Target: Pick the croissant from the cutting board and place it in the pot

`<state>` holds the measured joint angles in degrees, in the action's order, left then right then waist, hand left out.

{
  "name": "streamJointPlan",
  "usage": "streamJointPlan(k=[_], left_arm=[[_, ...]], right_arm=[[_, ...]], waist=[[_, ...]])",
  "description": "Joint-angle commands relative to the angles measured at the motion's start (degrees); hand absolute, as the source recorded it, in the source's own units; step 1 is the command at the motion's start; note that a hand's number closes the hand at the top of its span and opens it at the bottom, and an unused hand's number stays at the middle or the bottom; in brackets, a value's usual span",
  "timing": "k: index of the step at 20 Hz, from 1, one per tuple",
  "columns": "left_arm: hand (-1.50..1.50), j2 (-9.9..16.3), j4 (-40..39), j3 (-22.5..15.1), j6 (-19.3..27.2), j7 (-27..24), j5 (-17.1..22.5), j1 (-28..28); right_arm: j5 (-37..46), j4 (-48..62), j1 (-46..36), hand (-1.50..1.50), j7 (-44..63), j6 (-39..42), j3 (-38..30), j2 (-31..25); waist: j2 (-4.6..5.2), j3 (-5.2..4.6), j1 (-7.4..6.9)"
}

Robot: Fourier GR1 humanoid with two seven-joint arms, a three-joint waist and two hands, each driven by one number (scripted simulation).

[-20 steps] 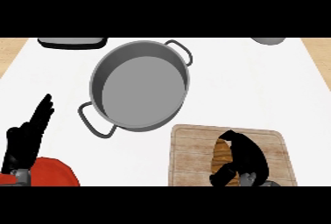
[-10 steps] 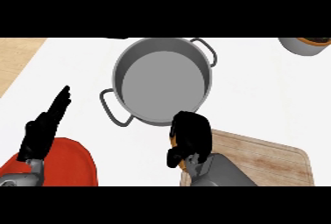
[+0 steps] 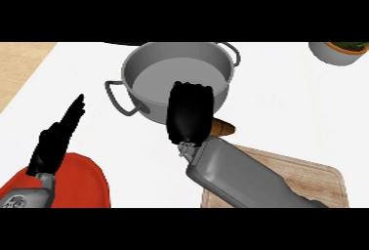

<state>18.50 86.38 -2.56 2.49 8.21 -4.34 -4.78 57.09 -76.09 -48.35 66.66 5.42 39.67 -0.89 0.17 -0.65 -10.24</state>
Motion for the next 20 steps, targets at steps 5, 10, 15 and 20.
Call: streamJointPlan(k=[5, 10, 15, 20], left_arm=[[0.0, 0.0, -1.1, 0.7, -0.1, 1.3, 0.4, -2.5], [0.0, -0.4, -1.7, 0.3, -0.1, 0.7, 0.1, -2.7], [0.0, 0.0, -3.3, 1.5, 0.5, -0.9, -0.1, -2.4], [0.0, -0.4, -2.8, 1.5, 0.2, -0.8, 0.5, -2.5]], right_arm=[[6.1, 6.0, -15.9, 1.5, 14.6, -4.8, -3.6, 0.8], [6.8, 9.8, -20.6, 1.5, 16.5, -8.7, -5.5, 0.8], [7.0, 14.1, -26.0, 1.5, 17.0, -11.1, -7.9, 0.8], [6.7, 20.6, -28.4, 1.5, 15.3, -15.4, -9.9, 0.8]], waist=[[0.29, 0.23, 0.34], [0.69, 0.27, 0.49], [0.88, 0.24, 1.21], [1.3, 0.29, 1.22]])
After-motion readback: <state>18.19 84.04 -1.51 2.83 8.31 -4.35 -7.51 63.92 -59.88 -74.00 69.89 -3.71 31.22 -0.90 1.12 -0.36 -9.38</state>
